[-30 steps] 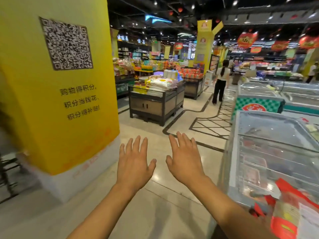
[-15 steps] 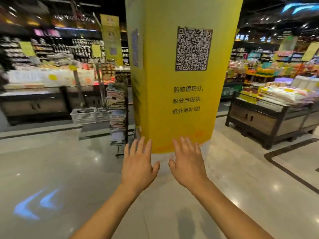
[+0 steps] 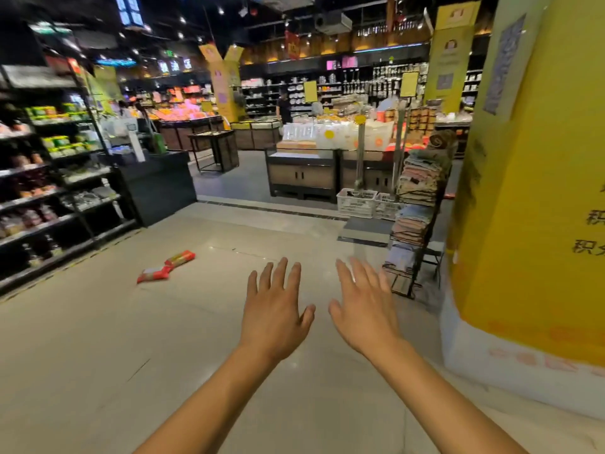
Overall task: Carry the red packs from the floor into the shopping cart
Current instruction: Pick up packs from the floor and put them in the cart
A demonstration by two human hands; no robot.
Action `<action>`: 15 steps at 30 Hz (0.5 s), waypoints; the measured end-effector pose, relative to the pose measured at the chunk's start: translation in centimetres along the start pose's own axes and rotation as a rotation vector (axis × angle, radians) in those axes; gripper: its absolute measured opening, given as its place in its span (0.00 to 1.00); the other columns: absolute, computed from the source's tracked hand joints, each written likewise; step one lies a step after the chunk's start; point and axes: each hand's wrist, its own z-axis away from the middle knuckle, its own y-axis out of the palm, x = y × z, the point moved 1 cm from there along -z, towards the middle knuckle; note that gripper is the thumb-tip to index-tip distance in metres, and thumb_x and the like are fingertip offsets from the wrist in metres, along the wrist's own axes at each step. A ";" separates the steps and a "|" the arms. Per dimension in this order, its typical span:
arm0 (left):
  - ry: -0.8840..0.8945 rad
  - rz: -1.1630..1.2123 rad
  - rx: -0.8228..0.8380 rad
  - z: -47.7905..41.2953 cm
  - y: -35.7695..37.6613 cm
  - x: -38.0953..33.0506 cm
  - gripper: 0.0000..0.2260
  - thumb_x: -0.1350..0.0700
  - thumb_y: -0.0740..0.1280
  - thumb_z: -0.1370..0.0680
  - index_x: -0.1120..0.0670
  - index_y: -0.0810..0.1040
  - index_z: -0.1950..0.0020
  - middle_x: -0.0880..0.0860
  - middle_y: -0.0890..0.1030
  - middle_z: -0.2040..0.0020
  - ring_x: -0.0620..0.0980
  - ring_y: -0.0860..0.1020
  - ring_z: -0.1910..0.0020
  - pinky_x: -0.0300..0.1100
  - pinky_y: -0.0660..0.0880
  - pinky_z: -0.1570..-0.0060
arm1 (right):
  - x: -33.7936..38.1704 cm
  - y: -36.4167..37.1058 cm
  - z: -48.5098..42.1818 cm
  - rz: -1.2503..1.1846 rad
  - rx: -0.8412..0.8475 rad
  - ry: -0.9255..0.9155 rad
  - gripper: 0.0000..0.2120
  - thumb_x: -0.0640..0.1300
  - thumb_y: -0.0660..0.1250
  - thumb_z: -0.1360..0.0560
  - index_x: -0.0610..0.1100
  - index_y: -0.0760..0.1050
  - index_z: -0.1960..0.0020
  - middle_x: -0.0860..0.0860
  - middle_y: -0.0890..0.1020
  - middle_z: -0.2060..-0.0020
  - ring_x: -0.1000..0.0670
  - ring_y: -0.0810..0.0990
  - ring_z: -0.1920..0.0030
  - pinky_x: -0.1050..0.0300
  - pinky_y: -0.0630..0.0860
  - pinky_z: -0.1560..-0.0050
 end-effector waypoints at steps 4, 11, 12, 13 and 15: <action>-0.137 -0.049 -0.030 -0.2 0.1 4.9 0.35 0.35 0.52 0.16 0.50 0.43 0.15 0.54 0.45 0.14 0.57 0.46 0.16 0.56 0.43 0.19 | 4.2 1.8 -3.2 -0.043 0.040 -0.139 0.34 0.55 0.55 0.15 0.49 0.43 0.15 0.45 0.46 0.16 0.44 0.44 0.16 0.45 0.39 0.19; -0.309 -0.066 -0.045 -2.9 2.4 13.3 0.36 0.33 0.51 0.16 0.49 0.44 0.15 0.54 0.45 0.14 0.58 0.47 0.16 0.58 0.43 0.19 | 10.4 5.6 -10.1 -0.054 0.088 -0.252 0.33 0.56 0.55 0.15 0.50 0.44 0.16 0.47 0.46 0.16 0.44 0.43 0.16 0.44 0.38 0.19; -0.325 -0.072 -0.050 -3.7 2.8 14.6 0.36 0.33 0.51 0.17 0.48 0.44 0.15 0.54 0.45 0.14 0.58 0.47 0.16 0.58 0.43 0.19 | 11.3 6.2 -11.4 -0.051 0.097 -0.260 0.33 0.56 0.55 0.14 0.51 0.43 0.16 0.47 0.45 0.16 0.45 0.43 0.16 0.44 0.38 0.19; -0.341 -0.076 -0.051 -4.4 3.2 16.0 0.36 0.32 0.51 0.17 0.48 0.44 0.15 0.54 0.45 0.14 0.58 0.47 0.16 0.58 0.43 0.20 | 12.3 6.9 -12.6 -0.046 0.108 -0.267 0.33 0.56 0.55 0.14 0.51 0.43 0.16 0.47 0.45 0.16 0.45 0.43 0.16 0.44 0.38 0.19; -0.371 -0.073 -0.054 -6.3 3.9 19.0 0.37 0.32 0.51 0.17 0.48 0.44 0.15 0.54 0.46 0.14 0.58 0.47 0.16 0.58 0.43 0.20 | 14.4 8.1 -15.4 -0.034 0.127 -0.281 0.34 0.57 0.55 0.15 0.51 0.43 0.16 0.47 0.44 0.16 0.44 0.43 0.16 0.44 0.38 0.19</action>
